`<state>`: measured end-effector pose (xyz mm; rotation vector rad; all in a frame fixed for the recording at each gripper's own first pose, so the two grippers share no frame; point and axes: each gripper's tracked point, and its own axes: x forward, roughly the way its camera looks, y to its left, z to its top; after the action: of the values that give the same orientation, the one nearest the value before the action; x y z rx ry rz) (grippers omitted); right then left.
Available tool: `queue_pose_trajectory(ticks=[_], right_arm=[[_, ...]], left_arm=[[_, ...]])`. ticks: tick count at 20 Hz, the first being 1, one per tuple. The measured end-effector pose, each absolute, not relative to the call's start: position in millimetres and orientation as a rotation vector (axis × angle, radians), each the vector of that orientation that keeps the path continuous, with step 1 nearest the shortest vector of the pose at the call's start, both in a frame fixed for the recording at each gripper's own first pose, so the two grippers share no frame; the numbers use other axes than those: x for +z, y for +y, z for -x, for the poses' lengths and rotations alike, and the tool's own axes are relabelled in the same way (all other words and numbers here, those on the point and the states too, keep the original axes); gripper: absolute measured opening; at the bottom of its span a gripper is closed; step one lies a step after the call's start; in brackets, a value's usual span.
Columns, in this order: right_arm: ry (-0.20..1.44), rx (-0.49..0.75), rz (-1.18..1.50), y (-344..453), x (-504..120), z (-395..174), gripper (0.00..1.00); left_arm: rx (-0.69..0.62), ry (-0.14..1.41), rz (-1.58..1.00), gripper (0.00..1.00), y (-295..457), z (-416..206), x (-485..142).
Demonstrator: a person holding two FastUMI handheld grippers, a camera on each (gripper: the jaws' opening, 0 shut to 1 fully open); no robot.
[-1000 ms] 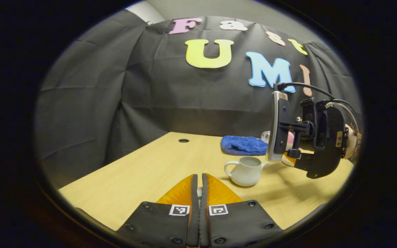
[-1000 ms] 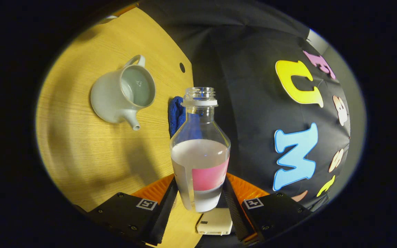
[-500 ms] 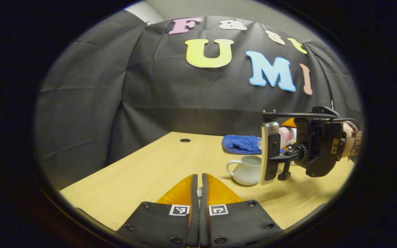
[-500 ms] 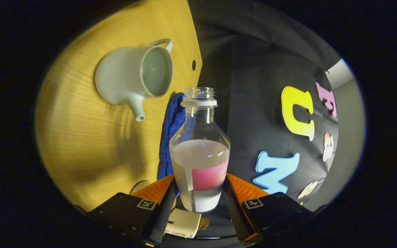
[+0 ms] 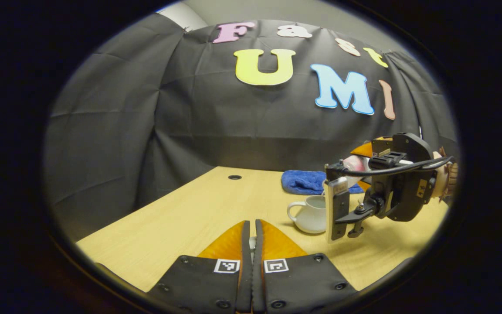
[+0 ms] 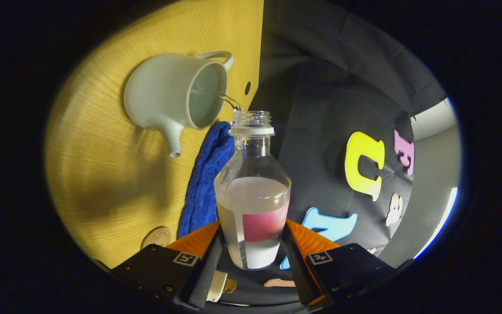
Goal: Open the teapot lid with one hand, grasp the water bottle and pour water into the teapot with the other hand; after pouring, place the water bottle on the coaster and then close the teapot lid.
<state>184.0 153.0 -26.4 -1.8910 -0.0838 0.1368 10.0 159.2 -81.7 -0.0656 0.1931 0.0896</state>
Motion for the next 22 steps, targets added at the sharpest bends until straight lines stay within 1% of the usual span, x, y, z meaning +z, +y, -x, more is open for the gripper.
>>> queue_pose_trajectory(ticks=[7,22], right_arm=[[-0.129,0.114,1.952,154,-19,-186,0.76],[-0.303,0.066,2.113,172,10,-185,0.76]], left_arm=[[0.087,0.2,0.073,0.07,157,-11,-86],[0.078,0.211,0.083,0.07,153,-10,-90]])
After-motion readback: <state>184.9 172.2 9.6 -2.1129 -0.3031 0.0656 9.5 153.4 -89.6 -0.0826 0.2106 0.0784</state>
